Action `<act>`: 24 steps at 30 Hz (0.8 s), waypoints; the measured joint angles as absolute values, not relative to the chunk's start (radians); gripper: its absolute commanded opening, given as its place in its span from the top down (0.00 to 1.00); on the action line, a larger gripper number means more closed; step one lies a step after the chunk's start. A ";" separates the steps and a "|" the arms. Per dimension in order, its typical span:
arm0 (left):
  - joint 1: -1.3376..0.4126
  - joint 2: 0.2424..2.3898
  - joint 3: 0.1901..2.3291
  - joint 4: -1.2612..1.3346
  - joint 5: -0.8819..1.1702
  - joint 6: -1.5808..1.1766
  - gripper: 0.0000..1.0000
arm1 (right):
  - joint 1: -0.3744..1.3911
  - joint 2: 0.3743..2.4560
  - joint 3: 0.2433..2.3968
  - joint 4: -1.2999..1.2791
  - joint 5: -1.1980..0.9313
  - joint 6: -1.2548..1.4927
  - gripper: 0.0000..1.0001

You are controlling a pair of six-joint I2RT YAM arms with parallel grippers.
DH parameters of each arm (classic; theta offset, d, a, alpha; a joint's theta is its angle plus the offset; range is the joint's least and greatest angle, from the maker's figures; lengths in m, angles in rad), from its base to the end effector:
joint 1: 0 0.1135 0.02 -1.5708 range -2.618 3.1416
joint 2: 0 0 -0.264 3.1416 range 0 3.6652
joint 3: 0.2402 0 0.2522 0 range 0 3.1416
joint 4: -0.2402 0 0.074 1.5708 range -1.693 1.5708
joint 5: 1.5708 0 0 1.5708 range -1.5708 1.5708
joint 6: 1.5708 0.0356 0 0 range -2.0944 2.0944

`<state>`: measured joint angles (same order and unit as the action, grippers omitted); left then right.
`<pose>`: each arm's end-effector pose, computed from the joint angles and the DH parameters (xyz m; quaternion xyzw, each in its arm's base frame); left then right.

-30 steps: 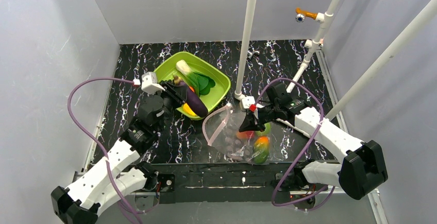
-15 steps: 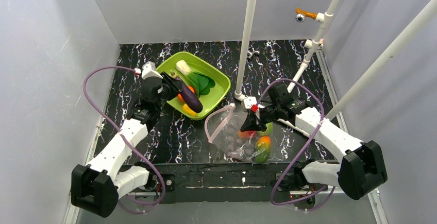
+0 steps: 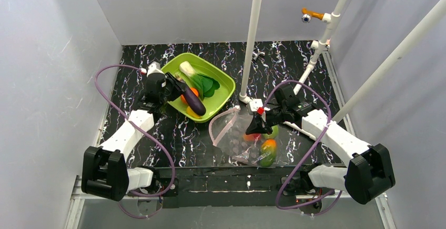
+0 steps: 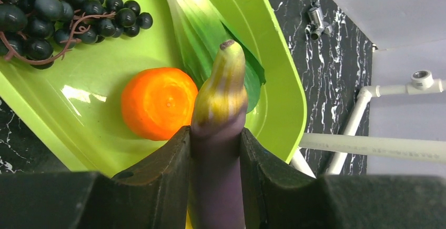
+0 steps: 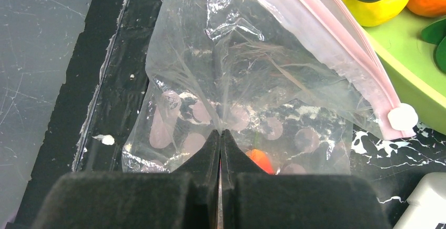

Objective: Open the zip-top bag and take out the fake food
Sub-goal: Place the fake vegetable in the bin.

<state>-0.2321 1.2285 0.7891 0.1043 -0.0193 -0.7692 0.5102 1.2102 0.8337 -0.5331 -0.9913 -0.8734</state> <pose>0.2747 -0.0642 0.2762 -0.2217 0.7844 -0.2711 0.5119 0.1898 0.1403 0.2525 -0.6497 0.5423 0.3909 0.3621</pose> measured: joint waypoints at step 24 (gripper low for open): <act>-0.181 1.443 0.942 0.058 0.084 -0.730 0.41 | 0.504 1.211 0.834 -0.551 -0.998 -0.894 0.99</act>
